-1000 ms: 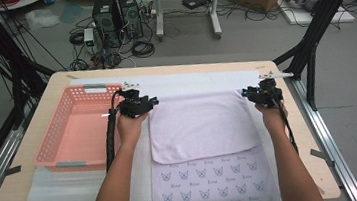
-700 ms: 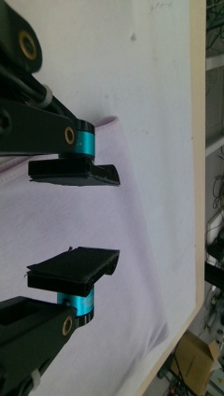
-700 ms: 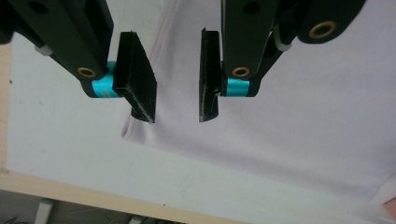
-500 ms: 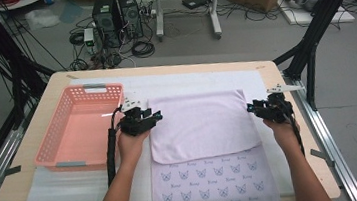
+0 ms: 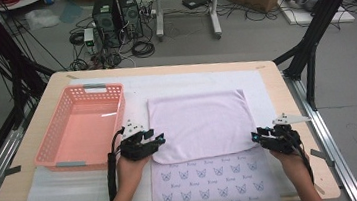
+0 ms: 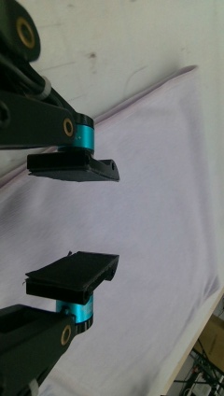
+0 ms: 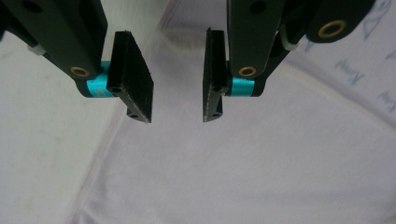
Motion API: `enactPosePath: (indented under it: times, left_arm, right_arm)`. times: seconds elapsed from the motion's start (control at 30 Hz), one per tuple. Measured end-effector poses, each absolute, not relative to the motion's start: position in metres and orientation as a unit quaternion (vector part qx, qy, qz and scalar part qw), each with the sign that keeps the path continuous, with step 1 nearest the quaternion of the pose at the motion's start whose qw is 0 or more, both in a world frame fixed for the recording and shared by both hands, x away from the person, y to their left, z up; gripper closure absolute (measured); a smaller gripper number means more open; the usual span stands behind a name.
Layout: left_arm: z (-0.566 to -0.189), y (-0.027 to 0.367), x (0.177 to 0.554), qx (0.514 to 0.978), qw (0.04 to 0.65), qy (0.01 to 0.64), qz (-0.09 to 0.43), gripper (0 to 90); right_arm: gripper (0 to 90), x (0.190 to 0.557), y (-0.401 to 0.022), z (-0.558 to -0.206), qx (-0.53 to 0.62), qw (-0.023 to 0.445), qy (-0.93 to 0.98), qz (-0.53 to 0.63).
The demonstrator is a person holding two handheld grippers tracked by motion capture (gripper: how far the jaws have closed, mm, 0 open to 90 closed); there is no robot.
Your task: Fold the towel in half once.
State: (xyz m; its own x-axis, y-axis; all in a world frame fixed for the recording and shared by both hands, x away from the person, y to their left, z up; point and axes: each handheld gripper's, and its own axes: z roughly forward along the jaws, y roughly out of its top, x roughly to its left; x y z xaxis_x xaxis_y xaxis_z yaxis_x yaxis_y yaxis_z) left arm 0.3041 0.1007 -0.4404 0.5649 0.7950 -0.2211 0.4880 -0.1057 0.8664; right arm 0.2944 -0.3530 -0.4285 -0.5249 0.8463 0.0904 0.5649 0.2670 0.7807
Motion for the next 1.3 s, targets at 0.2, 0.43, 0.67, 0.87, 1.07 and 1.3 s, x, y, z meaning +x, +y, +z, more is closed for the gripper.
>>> enactPosePath:
  times: [0.2,0.43,0.67,0.87,1.07,1.3]
  left_arm:
    - [-0.448,0.107,0.279,0.732,0.495,0.445,0.145,51.5]
    - [-0.452,0.110,0.268,0.746,0.472,0.454,0.122,62.0]
    - [-0.452,0.100,0.268,0.771,0.436,0.445,0.133,86.3]
    - [-0.447,0.107,0.256,0.751,0.474,0.443,0.127,87.4]
    - [-0.442,0.115,0.234,0.741,0.499,0.435,0.115,87.4]
    - [-0.440,0.121,0.205,0.734,0.517,0.427,0.108,87.4]
  right_arm:
    - [63.2,0.276,-0.355,-0.433,0.450,0.171,0.781,0.397]
    - [69.1,0.275,-0.353,-0.443,0.453,0.164,0.792,0.376]
    - [88.8,0.271,-0.352,-0.446,0.445,0.183,0.795,0.369]
    - [89.5,0.259,-0.354,-0.441,0.433,0.194,0.789,0.390]
    - [89.4,0.239,-0.359,-0.434,0.425,0.184,0.789,0.403]
    - [89.4,0.208,-0.364,-0.433,0.417,0.174,0.792,0.411]
